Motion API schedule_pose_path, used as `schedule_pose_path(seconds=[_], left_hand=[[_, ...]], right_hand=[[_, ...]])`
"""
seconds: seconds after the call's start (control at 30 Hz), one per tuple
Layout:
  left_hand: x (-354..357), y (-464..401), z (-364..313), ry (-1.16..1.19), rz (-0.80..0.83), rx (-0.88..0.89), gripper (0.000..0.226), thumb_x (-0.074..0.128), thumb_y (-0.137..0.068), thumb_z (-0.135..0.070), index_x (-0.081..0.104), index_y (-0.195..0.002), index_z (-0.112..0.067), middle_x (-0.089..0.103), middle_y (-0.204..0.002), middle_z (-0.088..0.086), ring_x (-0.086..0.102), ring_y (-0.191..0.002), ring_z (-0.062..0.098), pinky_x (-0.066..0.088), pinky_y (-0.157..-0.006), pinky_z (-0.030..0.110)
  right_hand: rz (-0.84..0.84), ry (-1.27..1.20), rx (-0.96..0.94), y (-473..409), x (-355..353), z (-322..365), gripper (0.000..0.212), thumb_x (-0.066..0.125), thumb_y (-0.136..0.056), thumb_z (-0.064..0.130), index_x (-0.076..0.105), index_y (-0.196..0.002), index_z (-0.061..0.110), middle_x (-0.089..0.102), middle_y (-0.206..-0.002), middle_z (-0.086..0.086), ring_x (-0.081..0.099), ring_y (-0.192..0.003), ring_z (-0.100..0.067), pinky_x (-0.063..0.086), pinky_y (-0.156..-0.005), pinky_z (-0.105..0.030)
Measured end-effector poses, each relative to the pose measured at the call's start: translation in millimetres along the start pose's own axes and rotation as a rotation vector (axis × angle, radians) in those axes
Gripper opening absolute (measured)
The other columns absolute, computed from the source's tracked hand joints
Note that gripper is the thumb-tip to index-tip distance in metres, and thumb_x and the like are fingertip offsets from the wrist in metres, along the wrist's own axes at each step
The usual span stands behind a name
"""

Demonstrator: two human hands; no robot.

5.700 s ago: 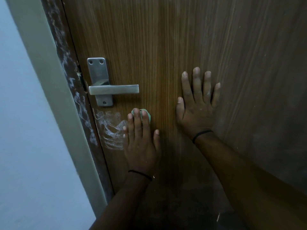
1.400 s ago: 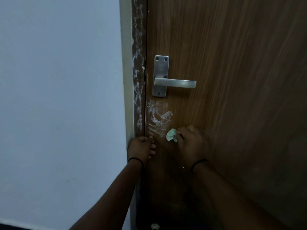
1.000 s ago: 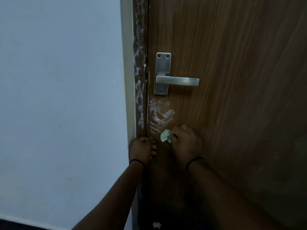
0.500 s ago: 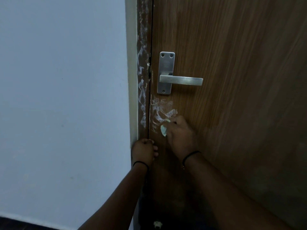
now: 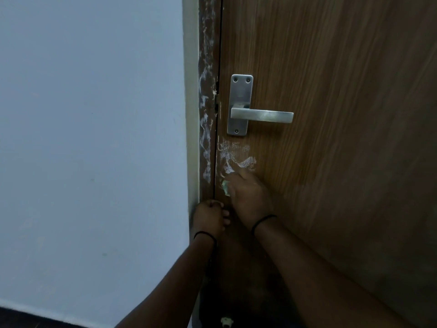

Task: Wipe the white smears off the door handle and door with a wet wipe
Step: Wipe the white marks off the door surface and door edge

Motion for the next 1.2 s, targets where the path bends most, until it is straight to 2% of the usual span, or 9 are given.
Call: schedule_pose_path(seconds=[0.13,0.2,0.3,0.47,0.67,0.77,0.87,1.03,1.2], left_hand=[[-0.9,-2.3,-2.8,-0.205,-0.061,0.108,0.027,0.047,-0.097,-0.008,0.071,-0.088,-0.011,0.067,-0.06,-0.007,0.061,-0.045,0.01,0.048,-0.043,0.023],[-0.7,-2.4,-1.1,-0.103,-0.023,0.056,0.027,0.044,-0.098,-0.011,0.069,-0.09,-0.011,0.068,-0.057,-0.004,0.062,-0.045,0.013,0.048,-0.044,0.024],[1.0,-1.9,0.5,-0.001,0.011,0.04,0.024,0.048,-0.1,-0.023,0.065,-0.087,-0.011,0.067,-0.057,-0.002,0.059,-0.045,0.012,0.044,-0.045,0.024],[15.3,2.8,-6.1,0.003,-0.024,0.147,0.025,0.061,-0.094,-0.035,0.068,-0.082,-0.013,0.07,-0.063,0.0,0.061,-0.046,0.007,0.047,-0.044,0.023],[14.1,8.1,-15.1,0.043,-0.017,0.129,0.02,0.061,-0.095,-0.026,0.067,-0.083,-0.011,0.069,-0.066,0.003,0.06,-0.047,0.011,0.046,-0.047,0.024],[8.8,9.6,-14.5,0.036,-0.006,0.141,0.019,0.061,-0.096,-0.027,0.068,-0.088,-0.011,0.071,-0.07,0.003,0.061,-0.051,0.011,0.046,-0.05,0.025],[9.3,10.9,-16.2,0.038,-0.007,0.14,0.019,0.06,-0.096,-0.027,0.068,-0.088,-0.011,0.071,-0.07,0.004,0.061,-0.052,0.012,0.046,-0.05,0.024],[9.1,8.0,-16.5,0.007,-0.01,0.155,0.019,0.057,-0.097,-0.027,0.069,-0.086,-0.017,0.072,-0.065,-0.002,0.064,-0.05,0.008,0.046,-0.048,0.024],[2.9,5.4,-12.4,-0.004,-0.013,0.145,0.018,0.056,-0.096,-0.028,0.068,-0.085,-0.023,0.073,-0.067,-0.003,0.065,-0.052,0.01,0.049,-0.055,0.029]], right_hand=[[0.179,0.055,-0.107,0.2,10.6,5.9,0.013,0.055,-0.092,0.005,0.068,-0.093,0.005,0.059,-0.101,-0.011,0.057,-0.088,-0.025,0.05,-0.07,-0.036],[0.182,0.048,-0.093,5.5,6.4,-2.0,0.012,0.056,-0.094,0.008,0.067,-0.091,0.006,0.057,-0.102,-0.009,0.058,-0.087,-0.024,0.051,-0.07,-0.039],[0.019,-0.019,-0.029,7.0,-14.3,-15.7,0.009,0.061,-0.092,0.007,0.066,-0.084,0.007,0.058,-0.095,-0.008,0.058,-0.077,-0.023,0.052,-0.062,-0.042],[-0.265,-0.01,0.005,-24.0,-42.4,-20.3,0.012,0.06,-0.094,0.013,0.064,-0.084,0.008,0.054,-0.091,-0.004,0.051,-0.071,-0.013,0.048,-0.056,-0.03],[-0.064,0.012,-0.045,-3.1,-35.7,-18.5,0.01,0.062,-0.093,0.01,0.066,-0.083,0.008,0.056,-0.09,-0.005,0.053,-0.073,-0.015,0.053,-0.059,-0.036],[-0.175,-0.039,0.028,-4.0,-48.6,-28.7,0.008,0.069,-0.089,0.005,0.067,-0.081,0.007,0.057,-0.092,-0.004,0.056,-0.077,-0.01,0.051,-0.065,-0.025],[-0.237,-0.011,0.019,-21.0,-50.6,-20.9,0.007,0.065,-0.091,0.008,0.067,-0.085,0.005,0.058,-0.094,-0.007,0.056,-0.075,-0.016,0.051,-0.062,-0.03],[0.048,0.056,-0.092,-3.4,-33.8,-11.4,0.009,0.059,-0.095,0.011,0.068,-0.093,0.01,0.058,-0.098,-0.005,0.054,-0.08,-0.015,0.054,-0.066,-0.036],[-0.085,-0.08,0.044,-3.1,-42.7,-19.6,0.011,0.061,-0.095,0.009,0.072,-0.098,0.008,0.063,-0.099,-0.006,0.061,-0.084,-0.018,0.054,-0.074,-0.035]])
Point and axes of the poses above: each hand's wrist, its own y-axis away from the middle knuckle, its own x-axis out of the palm, z = x × y, the point moved 1 cm from there along -y, towards the middle knuckle
